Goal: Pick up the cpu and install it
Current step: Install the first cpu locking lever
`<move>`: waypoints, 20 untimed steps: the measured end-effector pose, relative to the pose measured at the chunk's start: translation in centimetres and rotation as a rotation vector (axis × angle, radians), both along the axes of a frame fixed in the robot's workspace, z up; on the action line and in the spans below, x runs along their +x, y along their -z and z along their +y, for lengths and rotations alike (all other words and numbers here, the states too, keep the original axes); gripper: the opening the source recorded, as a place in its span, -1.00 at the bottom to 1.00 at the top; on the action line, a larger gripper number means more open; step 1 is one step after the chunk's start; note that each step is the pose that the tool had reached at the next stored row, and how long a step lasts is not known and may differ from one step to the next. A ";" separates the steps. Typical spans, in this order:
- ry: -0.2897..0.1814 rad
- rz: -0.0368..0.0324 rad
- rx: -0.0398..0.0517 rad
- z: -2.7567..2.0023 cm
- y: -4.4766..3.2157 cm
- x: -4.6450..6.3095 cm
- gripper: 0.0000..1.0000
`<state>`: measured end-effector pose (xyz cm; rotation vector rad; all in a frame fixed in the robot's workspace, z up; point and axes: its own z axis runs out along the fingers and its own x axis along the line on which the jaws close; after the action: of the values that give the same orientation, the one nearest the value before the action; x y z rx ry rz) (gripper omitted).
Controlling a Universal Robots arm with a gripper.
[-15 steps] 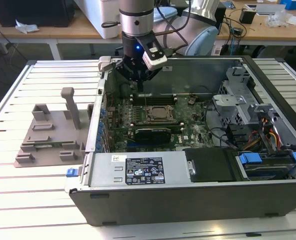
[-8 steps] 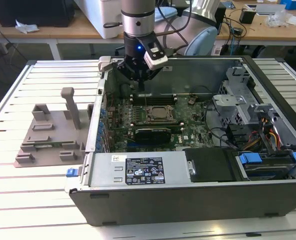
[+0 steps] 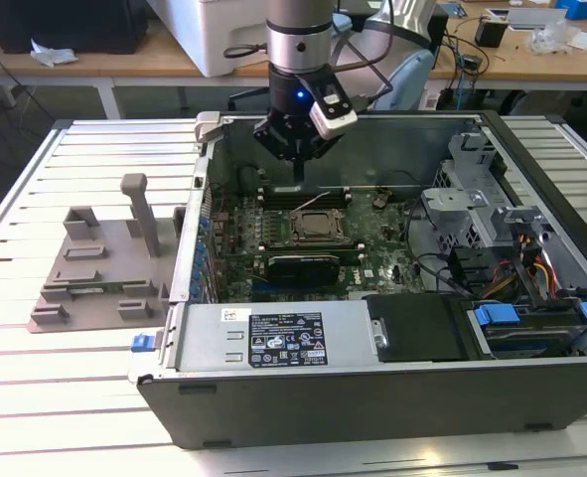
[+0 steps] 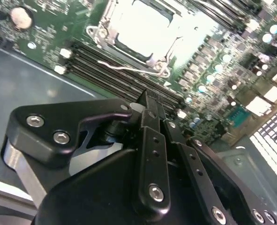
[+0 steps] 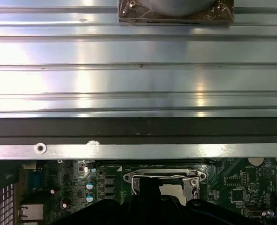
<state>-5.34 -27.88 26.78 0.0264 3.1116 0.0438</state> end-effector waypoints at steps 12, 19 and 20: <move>0.000 0.0003 0.0103 -0.29 0.03 0.1 -0.79; 0.000 0.0002 0.0912 -1.29 0.04 0.1 -0.79; 0.000 0.0000 0.0924 -1.32 0.06 0.1 -0.79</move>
<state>-5.29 -29.19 26.72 0.0288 3.1071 0.1874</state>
